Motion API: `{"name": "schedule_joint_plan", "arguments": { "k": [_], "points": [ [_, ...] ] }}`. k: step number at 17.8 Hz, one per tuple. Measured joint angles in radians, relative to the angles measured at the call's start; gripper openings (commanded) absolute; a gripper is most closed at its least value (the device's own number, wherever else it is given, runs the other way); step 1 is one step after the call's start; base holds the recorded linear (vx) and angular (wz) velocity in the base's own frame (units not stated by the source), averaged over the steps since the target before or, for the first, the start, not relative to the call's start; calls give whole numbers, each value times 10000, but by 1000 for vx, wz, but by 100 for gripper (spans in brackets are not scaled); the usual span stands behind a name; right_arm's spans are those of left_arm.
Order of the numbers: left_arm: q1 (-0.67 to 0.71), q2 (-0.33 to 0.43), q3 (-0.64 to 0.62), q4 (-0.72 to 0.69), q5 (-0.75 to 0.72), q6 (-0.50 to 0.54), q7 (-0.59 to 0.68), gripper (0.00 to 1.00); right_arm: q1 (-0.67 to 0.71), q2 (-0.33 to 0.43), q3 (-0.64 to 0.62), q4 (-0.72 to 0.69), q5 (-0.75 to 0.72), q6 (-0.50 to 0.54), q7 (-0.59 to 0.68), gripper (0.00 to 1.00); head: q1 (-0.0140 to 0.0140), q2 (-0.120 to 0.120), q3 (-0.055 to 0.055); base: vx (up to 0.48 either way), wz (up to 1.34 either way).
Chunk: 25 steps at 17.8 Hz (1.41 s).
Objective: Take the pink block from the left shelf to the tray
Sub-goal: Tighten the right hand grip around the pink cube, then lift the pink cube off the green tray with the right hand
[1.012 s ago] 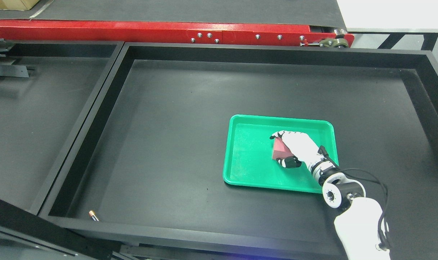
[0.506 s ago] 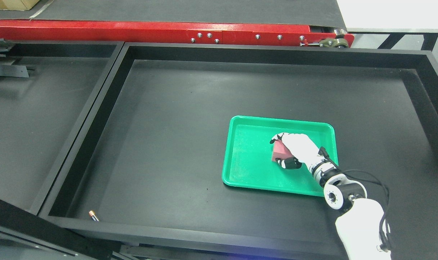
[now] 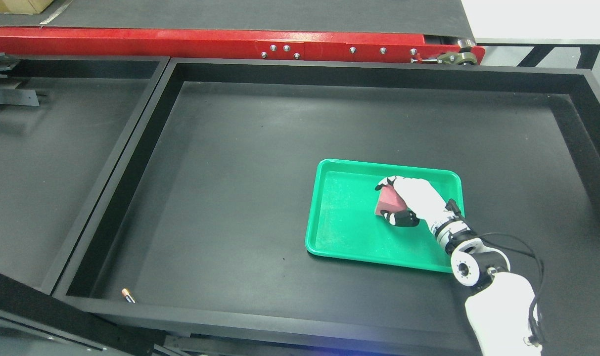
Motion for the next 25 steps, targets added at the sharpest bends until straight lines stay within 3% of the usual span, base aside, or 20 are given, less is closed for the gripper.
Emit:
{"name": "schedule_joint_plan", "arguments": {
  "k": [25],
  "points": [
    [0,0,0,0,0,0,0,100,904,0,-1172,-1663,-3136,-1502,-895,4,0,0,0,-66,81]
  ]
}}
